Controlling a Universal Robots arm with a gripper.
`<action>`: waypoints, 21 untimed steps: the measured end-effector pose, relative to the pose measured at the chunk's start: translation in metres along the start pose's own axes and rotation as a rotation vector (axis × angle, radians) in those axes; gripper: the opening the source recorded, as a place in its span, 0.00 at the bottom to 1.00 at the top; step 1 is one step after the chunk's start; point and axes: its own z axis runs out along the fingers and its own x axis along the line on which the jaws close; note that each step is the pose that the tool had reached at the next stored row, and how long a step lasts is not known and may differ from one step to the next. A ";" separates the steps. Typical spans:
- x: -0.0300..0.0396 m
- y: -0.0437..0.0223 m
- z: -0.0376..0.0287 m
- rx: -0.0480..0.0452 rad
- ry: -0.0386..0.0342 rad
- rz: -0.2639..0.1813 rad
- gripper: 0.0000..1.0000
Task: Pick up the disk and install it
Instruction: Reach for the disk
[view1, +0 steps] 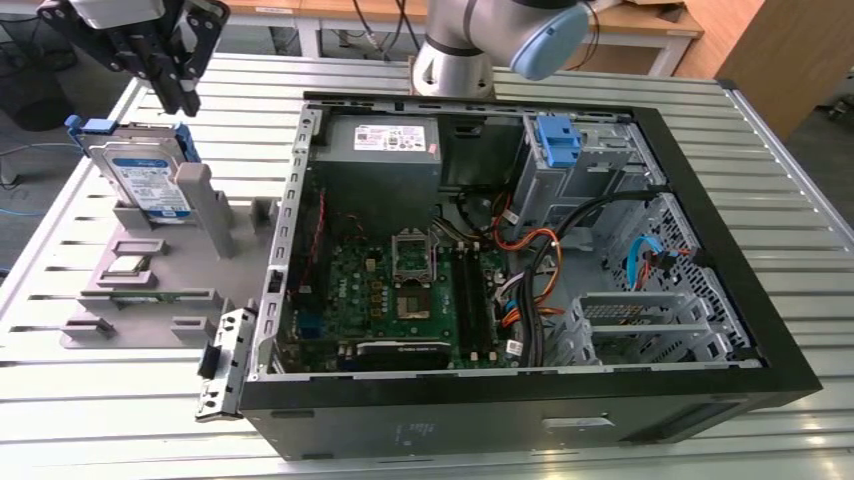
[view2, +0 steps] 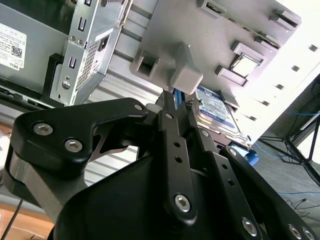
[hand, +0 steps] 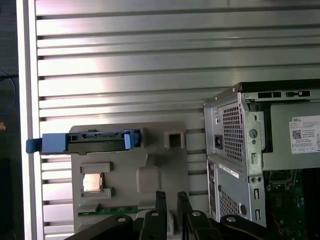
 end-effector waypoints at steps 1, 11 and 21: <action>0.0013 -0.0001 0.0000 0.0000 0.0000 0.000 0.24; 0.0054 -0.0004 -0.0001 0.0000 0.0000 0.000 0.24; 0.0143 -0.0011 -0.0002 -0.0001 0.0000 0.000 0.24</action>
